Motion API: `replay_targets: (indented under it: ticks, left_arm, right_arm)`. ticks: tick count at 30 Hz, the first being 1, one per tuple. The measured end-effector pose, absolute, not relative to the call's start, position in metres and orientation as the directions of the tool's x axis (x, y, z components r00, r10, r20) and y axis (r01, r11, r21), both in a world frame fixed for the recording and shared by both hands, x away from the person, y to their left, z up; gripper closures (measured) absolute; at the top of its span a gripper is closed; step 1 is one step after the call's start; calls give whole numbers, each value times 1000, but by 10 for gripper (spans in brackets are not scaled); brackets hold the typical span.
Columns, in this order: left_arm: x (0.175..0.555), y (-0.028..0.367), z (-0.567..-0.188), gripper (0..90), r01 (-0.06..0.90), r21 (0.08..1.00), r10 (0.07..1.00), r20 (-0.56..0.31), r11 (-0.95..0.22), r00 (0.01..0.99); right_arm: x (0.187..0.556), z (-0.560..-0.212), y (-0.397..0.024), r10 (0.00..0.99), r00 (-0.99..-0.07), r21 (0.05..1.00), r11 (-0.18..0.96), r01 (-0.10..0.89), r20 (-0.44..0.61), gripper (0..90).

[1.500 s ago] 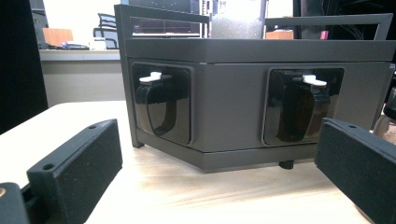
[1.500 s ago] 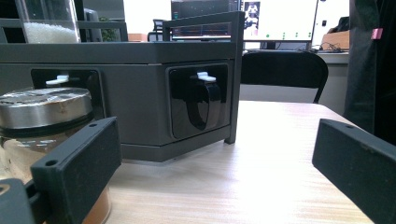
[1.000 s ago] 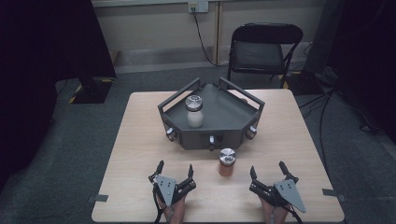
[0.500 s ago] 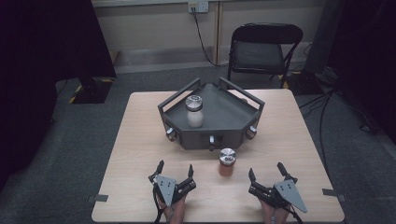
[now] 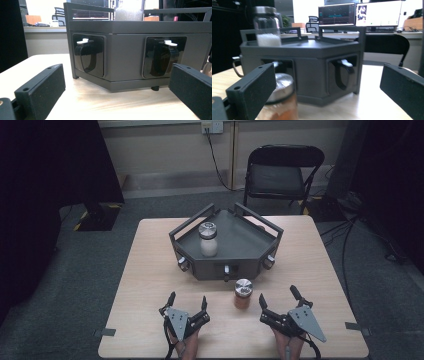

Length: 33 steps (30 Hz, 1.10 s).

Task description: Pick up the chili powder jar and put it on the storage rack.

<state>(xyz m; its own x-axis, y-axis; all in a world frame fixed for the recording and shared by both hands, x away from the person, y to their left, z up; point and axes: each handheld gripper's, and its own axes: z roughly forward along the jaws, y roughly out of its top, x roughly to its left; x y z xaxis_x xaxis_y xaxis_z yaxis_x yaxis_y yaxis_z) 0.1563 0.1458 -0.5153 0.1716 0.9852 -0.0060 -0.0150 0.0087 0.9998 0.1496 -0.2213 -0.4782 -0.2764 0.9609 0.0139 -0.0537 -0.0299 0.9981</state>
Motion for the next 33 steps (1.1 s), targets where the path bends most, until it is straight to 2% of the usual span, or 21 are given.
replay_targets:
  ticks: [14, 33]
  left_arm:
    - [156, 146, -515, 4, -15, 1000, 985, -6, 9, 171]
    - [156, 146, -515, 5, -15, 1000, 985, -6, 9, 172]
  right_arm:
    - [172, -461, -200, 938, -347, 998, -17, -54, -3, 9]
    - [188, -465, -183, 924, -381, 999, 39, 1, -36, 79]
